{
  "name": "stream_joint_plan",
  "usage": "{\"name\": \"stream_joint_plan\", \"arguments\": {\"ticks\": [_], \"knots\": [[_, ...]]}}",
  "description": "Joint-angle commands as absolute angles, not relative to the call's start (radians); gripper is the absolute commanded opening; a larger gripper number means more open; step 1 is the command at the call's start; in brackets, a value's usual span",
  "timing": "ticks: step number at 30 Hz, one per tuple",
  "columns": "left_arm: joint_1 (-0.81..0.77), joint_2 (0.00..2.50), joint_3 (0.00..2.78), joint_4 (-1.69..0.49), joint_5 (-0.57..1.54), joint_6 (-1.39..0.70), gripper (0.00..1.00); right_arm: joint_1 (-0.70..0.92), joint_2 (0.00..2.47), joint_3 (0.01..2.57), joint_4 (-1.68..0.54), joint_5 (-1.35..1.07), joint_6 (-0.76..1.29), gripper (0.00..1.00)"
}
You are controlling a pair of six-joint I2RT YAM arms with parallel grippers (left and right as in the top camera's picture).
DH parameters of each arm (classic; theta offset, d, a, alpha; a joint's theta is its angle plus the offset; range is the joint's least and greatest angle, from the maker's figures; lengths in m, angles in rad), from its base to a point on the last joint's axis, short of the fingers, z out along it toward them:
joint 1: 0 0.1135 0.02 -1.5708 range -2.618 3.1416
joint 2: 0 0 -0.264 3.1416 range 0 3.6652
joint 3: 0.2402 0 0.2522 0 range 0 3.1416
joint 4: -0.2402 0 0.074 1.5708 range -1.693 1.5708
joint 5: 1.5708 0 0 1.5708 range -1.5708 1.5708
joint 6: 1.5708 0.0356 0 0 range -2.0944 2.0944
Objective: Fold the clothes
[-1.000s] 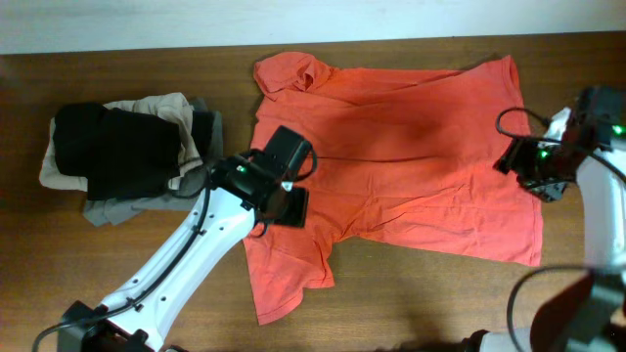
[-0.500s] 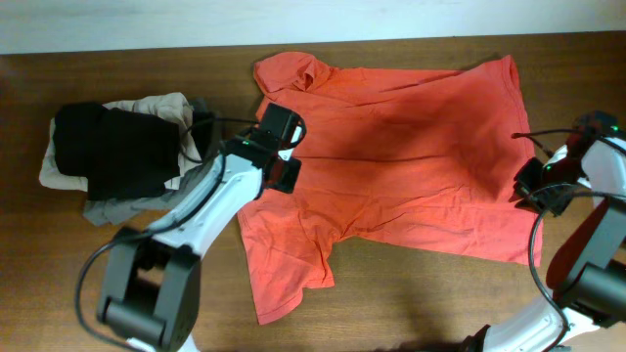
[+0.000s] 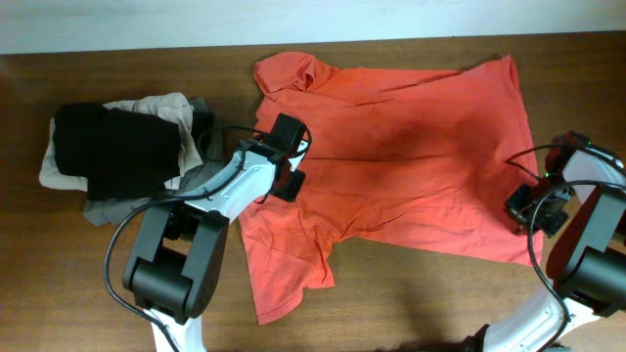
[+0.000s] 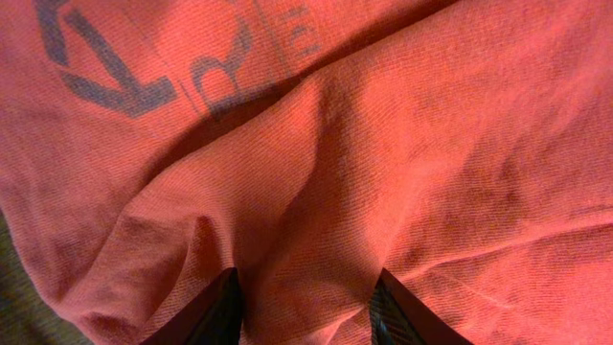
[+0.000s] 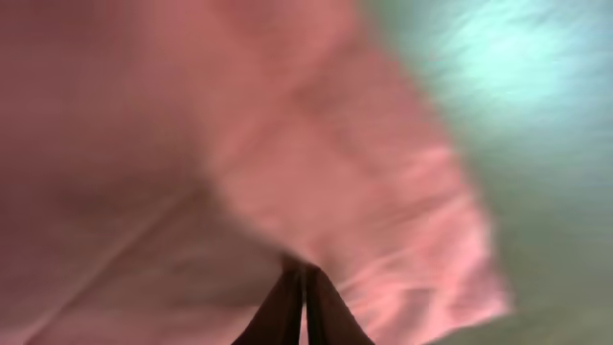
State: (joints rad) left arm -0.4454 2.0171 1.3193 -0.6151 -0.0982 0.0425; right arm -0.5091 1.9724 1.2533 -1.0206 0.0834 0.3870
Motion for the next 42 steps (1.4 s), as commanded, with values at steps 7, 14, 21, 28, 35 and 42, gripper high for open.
{"name": "stream_joint_plan", "arguments": {"ticks": [7, 14, 21, 28, 35, 42], "knots": [[-0.442, 2.044, 1.316, -0.614, -0.087, 0.062, 0.58, -0.550, 1.985, 1.293, -1.036, 0.374, 0.495, 0.08], [-0.442, 2.043, 1.351, -0.633, -0.086, 0.062, 0.60, -0.550, 1.963, 1.369, -1.077, 0.036, 0.318, 0.04], [-0.442, 2.043, 1.408, -0.649, -0.086, 0.062, 0.60, -0.545, 1.939, 1.347, -1.034, -0.319, 0.141, 0.04], [-0.442, 2.043, 1.431, -0.656, -0.086, 0.062, 0.66, -0.537, 1.940, 1.160, -0.794, -0.250, 0.195, 0.04], [-0.442, 2.043, 1.431, -0.680, -0.086, 0.062, 0.66, -0.559, 1.940, 1.012, -0.740, 0.225, 0.444, 0.04], [-0.442, 2.043, 1.431, -0.685, -0.086, 0.062, 0.66, -0.581, 1.938, 1.074, -0.782, 0.212, 0.428, 0.04]]}}
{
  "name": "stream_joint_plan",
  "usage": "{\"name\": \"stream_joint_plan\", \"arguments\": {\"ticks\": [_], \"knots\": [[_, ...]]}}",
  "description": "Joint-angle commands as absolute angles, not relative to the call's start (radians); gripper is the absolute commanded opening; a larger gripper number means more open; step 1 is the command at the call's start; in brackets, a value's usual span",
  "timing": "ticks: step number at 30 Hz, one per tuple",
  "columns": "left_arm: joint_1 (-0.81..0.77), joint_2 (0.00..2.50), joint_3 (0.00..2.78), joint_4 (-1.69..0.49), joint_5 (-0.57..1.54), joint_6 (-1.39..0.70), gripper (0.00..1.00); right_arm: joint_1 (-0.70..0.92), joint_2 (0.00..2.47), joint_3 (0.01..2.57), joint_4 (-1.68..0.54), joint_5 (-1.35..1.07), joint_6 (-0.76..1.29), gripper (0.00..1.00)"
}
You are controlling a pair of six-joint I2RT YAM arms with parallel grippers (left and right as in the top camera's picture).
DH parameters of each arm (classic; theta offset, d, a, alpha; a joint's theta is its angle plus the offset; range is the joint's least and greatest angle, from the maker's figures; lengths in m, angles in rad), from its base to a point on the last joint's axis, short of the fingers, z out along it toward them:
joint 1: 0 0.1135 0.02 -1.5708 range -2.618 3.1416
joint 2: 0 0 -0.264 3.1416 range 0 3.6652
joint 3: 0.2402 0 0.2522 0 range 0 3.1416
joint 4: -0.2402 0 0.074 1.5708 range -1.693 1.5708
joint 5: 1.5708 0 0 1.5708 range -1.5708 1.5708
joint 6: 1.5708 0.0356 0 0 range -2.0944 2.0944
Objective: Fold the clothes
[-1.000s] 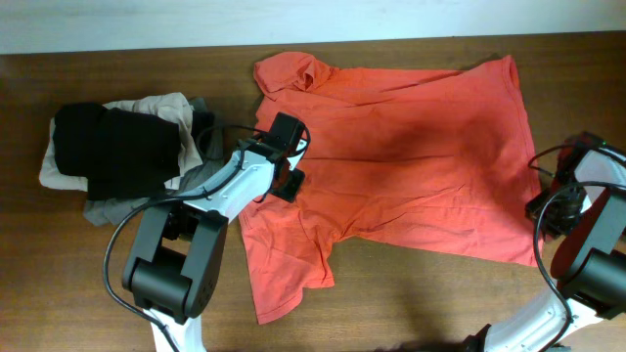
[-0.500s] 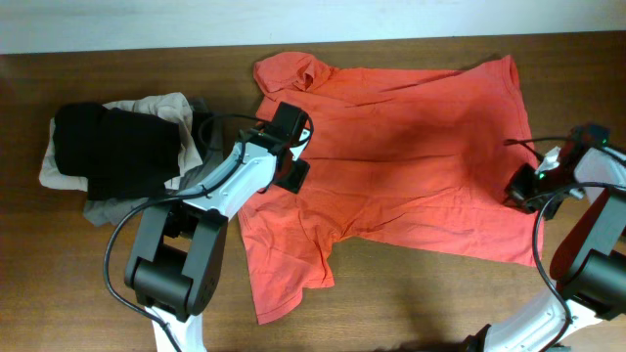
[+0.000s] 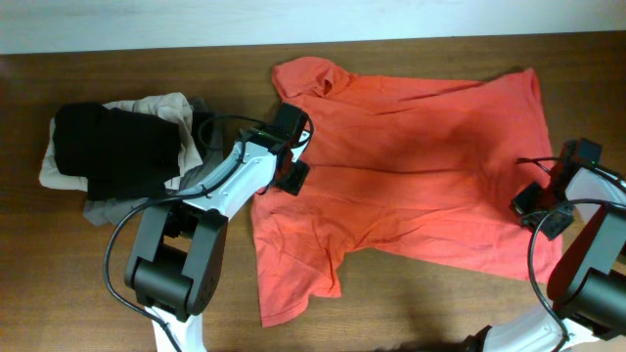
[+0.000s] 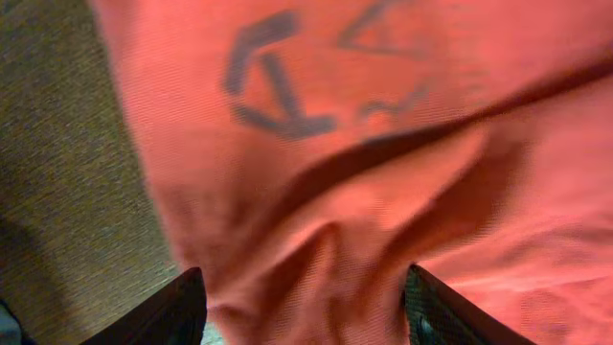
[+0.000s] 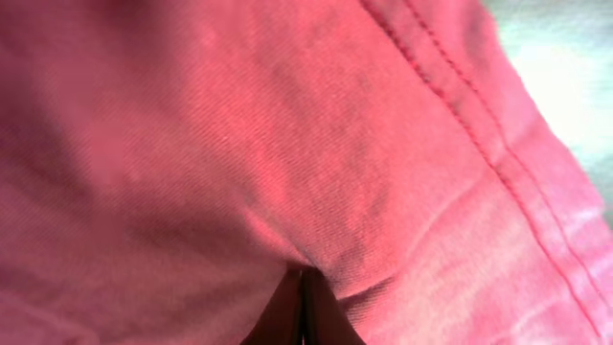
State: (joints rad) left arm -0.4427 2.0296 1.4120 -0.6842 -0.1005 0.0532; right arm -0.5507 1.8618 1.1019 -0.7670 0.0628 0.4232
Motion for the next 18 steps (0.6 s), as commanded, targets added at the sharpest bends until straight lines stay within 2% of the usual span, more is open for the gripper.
{"name": "stream_joint_plan", "arguments": {"ticks": [1, 4, 7, 13, 16, 18], "knots": [[-0.442, 2.043, 1.431, -0.682, -0.086, 0.062, 0.66, -0.575, 1.938, 1.088, -0.782, 0.170, 0.401, 0.04], [-0.442, 2.043, 1.435, -0.669, -0.090, 0.062, 0.67, -0.558, 1.937, 1.139, -0.795, 0.033, 0.314, 0.08], [-0.442, 2.042, 1.479, -0.662, -0.115, 0.068, 0.73, -0.550, 1.931, 1.215, -0.834, -0.105, 0.249, 0.09], [-0.442, 2.042, 1.564, -0.550, -0.109, 0.178, 0.72, -0.550, 1.886, 1.384, -0.956, -0.386, 0.126, 0.09], [-0.442, 2.057, 1.564, -0.445, -0.076, 0.234, 0.53, -0.549, 1.851, 1.459, -1.044, -0.454, 0.101, 0.11], [-0.442, 2.077, 1.564, -0.400, -0.045, 0.245, 0.35, -0.549, 1.835, 1.483, -1.084, -0.463, 0.100, 0.11]]}}
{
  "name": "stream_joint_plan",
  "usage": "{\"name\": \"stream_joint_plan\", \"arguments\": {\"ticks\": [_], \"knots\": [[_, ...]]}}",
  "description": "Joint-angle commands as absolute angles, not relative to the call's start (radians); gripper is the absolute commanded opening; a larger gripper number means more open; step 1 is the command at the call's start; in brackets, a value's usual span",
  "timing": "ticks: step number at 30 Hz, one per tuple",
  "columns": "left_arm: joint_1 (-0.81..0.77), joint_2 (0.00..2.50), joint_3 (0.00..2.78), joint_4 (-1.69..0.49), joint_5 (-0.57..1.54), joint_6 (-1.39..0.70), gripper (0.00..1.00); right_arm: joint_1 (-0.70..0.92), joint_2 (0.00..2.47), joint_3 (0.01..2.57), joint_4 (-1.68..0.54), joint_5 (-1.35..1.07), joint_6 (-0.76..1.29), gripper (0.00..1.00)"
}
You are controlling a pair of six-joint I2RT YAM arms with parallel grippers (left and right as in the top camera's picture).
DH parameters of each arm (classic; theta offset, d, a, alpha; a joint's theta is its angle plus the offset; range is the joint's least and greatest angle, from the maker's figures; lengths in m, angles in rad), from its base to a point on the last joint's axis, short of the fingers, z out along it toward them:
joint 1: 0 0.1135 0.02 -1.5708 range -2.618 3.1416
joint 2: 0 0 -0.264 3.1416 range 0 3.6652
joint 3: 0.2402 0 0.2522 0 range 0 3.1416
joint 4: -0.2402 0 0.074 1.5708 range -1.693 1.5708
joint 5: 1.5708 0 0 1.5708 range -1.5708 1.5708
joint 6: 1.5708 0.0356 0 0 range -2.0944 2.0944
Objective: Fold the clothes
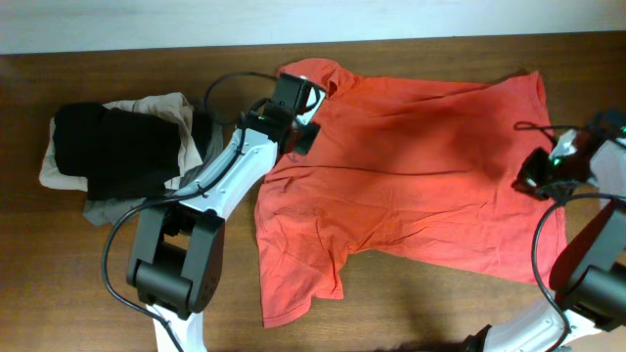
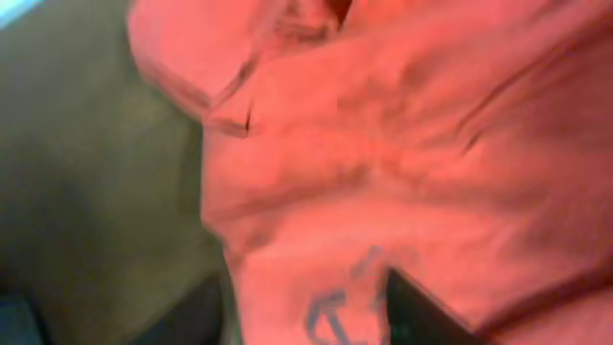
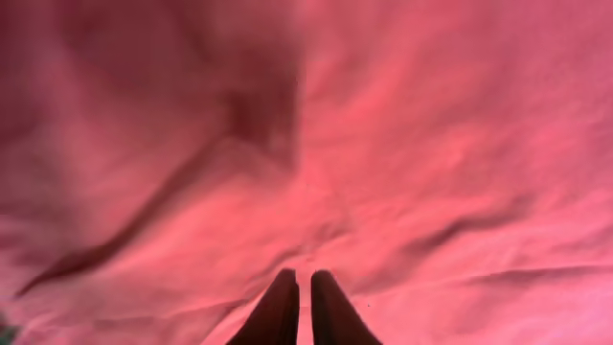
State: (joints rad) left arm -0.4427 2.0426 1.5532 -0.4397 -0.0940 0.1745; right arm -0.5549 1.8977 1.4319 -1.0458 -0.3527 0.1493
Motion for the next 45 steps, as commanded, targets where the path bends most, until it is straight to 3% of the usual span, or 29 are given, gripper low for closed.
{"name": "stream_joint_plan", "arguments": {"ticks": [1, 3, 7, 16, 21, 31, 39, 45], "knots": [[-0.442, 2.093, 1.564, -0.373, -0.035, 0.244, 0.26, -0.549, 1.826, 1.492, -1.103, -0.464, 0.100, 0.11], [-0.442, 2.128, 1.564, -0.335, -0.023, 0.244, 0.09, -0.549, 1.813, 1.496, -1.119, -0.475, 0.100, 0.11], [-0.442, 2.190, 1.564, -0.304, -0.010, 0.241, 0.01, -0.549, 1.794, 1.496, -1.143, -0.511, 0.099, 0.11], [-0.419, 2.281, 1.564, -0.256, -0.033, 0.228, 0.00, -0.549, 1.786, 1.496, -1.182, -0.528, 0.059, 0.11], [-0.363, 2.336, 1.564, -0.295, -0.267, 0.009, 0.00, -0.549, 1.786, 1.496, -1.190, -0.528, 0.055, 0.12], [-0.280, 2.345, 1.576, -0.310, -0.189, -0.025, 0.01, -0.549, 1.786, 1.496, -1.189, -0.527, 0.029, 0.12], [-0.292, 2.339, 1.709, -0.438, -0.149, 0.023, 0.46, -0.533, 1.787, 1.475, -1.190, -0.481, 0.051, 0.12], [-0.292, 2.326, 1.960, -0.701, -0.150, 0.023, 0.63, -0.465, 1.789, 1.374, -1.172, -0.297, 0.224, 0.12]]}}
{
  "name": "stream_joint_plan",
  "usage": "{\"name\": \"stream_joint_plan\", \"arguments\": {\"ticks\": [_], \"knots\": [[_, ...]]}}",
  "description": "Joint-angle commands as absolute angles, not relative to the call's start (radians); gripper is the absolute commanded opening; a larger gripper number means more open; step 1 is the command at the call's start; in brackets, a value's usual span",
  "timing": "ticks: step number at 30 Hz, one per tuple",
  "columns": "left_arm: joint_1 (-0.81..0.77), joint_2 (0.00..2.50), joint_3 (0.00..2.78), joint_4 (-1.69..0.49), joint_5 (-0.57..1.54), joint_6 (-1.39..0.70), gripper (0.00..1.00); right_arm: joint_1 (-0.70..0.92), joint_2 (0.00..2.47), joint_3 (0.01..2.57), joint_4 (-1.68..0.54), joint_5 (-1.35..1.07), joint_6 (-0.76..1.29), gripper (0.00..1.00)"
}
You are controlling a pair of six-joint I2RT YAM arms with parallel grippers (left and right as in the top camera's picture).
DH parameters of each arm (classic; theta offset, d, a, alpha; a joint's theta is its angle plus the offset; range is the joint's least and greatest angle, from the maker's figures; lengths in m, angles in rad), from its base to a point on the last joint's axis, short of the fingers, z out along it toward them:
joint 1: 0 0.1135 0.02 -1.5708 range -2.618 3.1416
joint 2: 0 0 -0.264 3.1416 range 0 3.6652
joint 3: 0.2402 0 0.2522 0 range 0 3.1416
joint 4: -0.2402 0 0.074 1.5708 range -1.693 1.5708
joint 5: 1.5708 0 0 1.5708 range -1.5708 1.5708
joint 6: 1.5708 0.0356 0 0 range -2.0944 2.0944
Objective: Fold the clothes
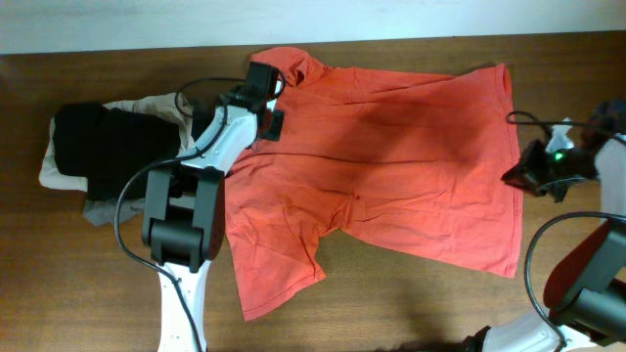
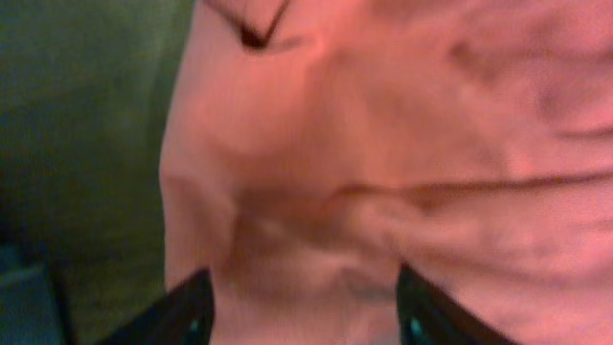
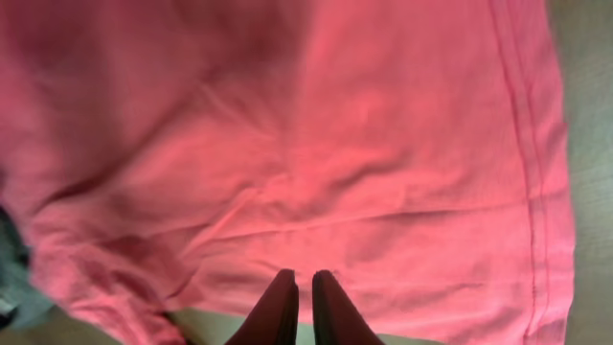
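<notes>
An orange T-shirt (image 1: 391, 156) lies spread across the brown table, collar at the far left, hem at the right. My left gripper (image 1: 264, 106) rests on the shirt's far left part next to the collar. In the left wrist view its fingers (image 2: 196, 311) stand wide open with orange cloth (image 2: 306, 192) between them. My right gripper (image 1: 516, 178) hangs at the shirt's right hem. In the right wrist view it (image 3: 305, 280) is shut to a thin slit above the cloth (image 3: 316, 125), with nothing in it.
A pile of other clothes (image 1: 117, 147), black over beige and grey, sits at the left. Bare table (image 1: 411, 303) runs along the front. Cables trail from both arms over the shirt's edges. A white wall borders the far side.
The shirt has shifted to the left on the table. My left gripper is further left, beside the collar, still open. My right gripper is slightly further left at the hem, fingers still close together.
At first my left gripper sat at the shirt's left side and my right gripper pinched the right hem. Then the shirt lay further right, still pinched. Later my left gripper was by the collar and my right fingers were off the cloth. Now the shirt lies further left.
</notes>
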State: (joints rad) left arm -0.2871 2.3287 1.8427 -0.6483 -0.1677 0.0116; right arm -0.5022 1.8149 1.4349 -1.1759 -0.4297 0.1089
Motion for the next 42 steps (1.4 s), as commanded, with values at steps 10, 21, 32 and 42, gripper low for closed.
{"name": "stream_joint_plan", "arguments": {"ticks": [10, 21, 32, 42], "knots": [[-0.292, 2.280, 2.316, -1.038, -0.150, 0.023, 0.69, -0.441, 1.790, 1.026, -0.885, -0.213, 0.448, 0.11], [-0.292, 2.192, 2.384, -1.169, -0.150, 0.023, 0.70, -0.442, 1.790, 0.938, -0.752, 0.326, 0.567, 0.12], [-0.292, 2.138, 2.384, -1.217, -0.150, 0.023, 0.71, -0.439, 1.785, 1.048, -0.742, 0.055, 0.389, 0.15], [-0.292, 1.937, 2.384, -1.294, -0.328, 0.062, 0.77, -0.440, 1.729, 1.346, -1.023, -0.170, 0.295, 0.21]]}}
